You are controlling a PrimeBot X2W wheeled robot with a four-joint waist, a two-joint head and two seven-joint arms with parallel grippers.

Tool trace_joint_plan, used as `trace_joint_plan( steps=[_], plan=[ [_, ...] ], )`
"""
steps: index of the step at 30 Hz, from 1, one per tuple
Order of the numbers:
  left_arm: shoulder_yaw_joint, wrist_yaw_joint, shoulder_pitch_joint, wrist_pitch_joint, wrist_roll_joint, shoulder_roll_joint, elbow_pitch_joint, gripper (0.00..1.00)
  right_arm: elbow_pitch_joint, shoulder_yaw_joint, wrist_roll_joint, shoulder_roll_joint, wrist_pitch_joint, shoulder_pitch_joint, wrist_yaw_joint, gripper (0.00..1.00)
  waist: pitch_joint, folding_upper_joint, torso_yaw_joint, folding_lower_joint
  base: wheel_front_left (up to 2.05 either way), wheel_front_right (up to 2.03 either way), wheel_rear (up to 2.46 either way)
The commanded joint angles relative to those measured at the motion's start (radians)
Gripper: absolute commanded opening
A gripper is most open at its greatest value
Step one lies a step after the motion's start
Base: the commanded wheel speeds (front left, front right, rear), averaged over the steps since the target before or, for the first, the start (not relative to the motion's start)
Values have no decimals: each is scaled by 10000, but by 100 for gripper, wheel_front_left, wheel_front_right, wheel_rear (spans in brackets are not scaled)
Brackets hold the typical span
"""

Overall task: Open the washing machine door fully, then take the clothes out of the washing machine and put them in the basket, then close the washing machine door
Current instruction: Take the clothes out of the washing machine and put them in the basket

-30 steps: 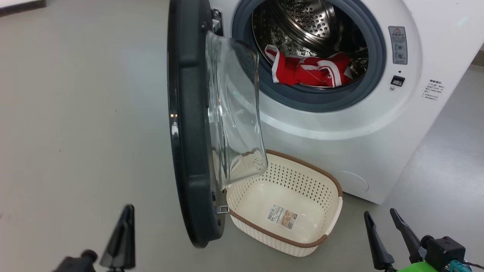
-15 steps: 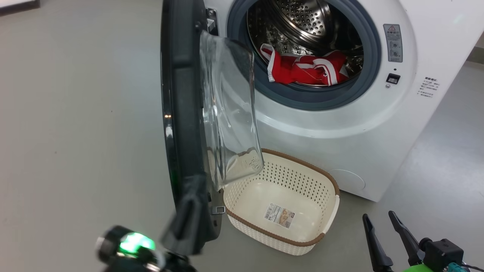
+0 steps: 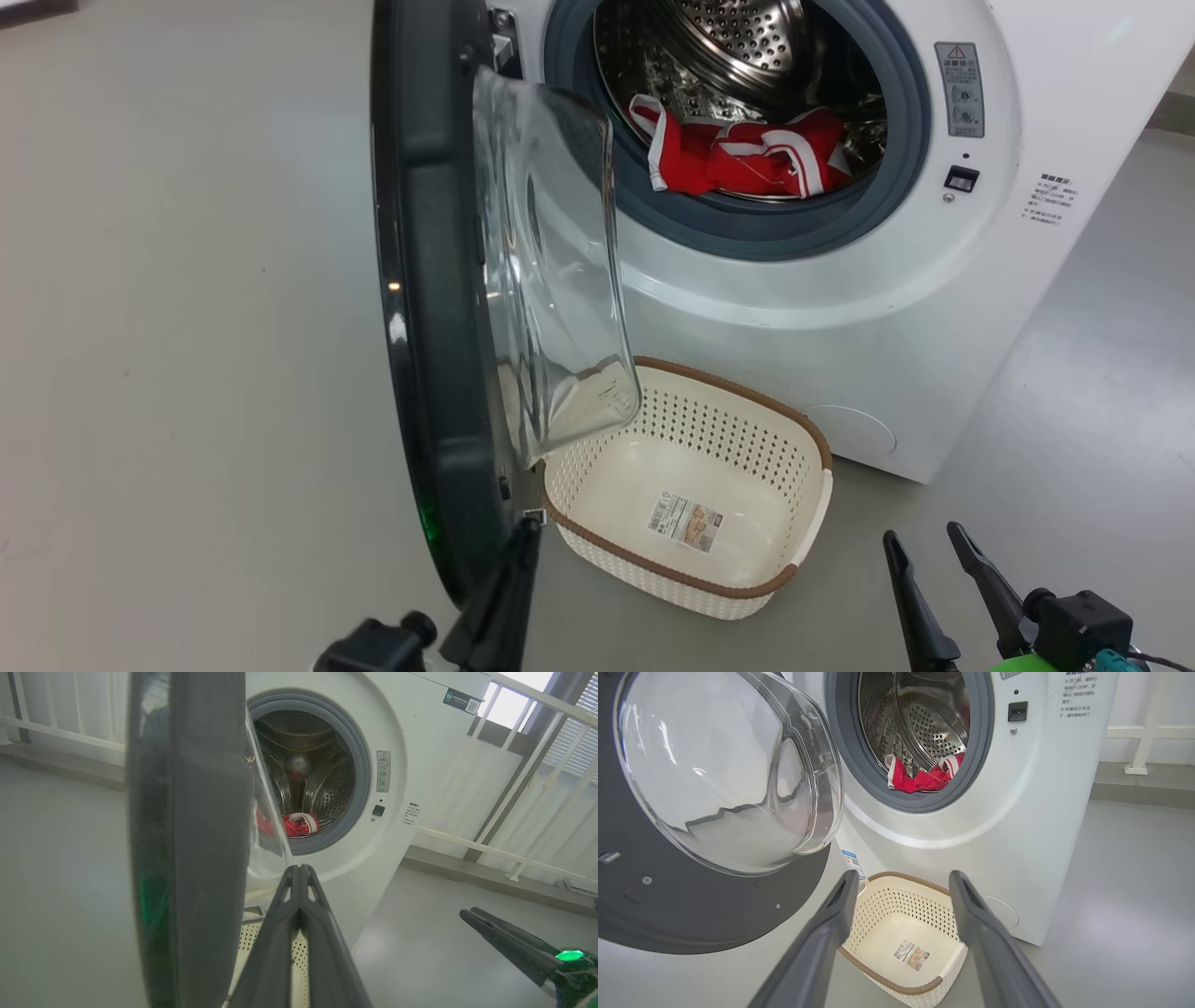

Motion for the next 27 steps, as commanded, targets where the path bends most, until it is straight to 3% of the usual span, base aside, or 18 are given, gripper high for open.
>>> trace_joint_plan(
  steps=[1,14,27],
  plan=[
    [421,75,-482,-40,-124,16,-81,0,-251,209,-92,-152,-67,-381,65,100,17,0,-7,0,0,0,0],
    [1285,157,-899,-40,-407,16,747,0,-246,234,-67,-159,-67,-486,65,100,111,0,-52,0,0,0,0],
    [3690,-24,-621,-40,272,16,588,0,-282,269,-90,-115,-67,-524,65,100,227,0,-112,0,0,0,0]
  ],
)
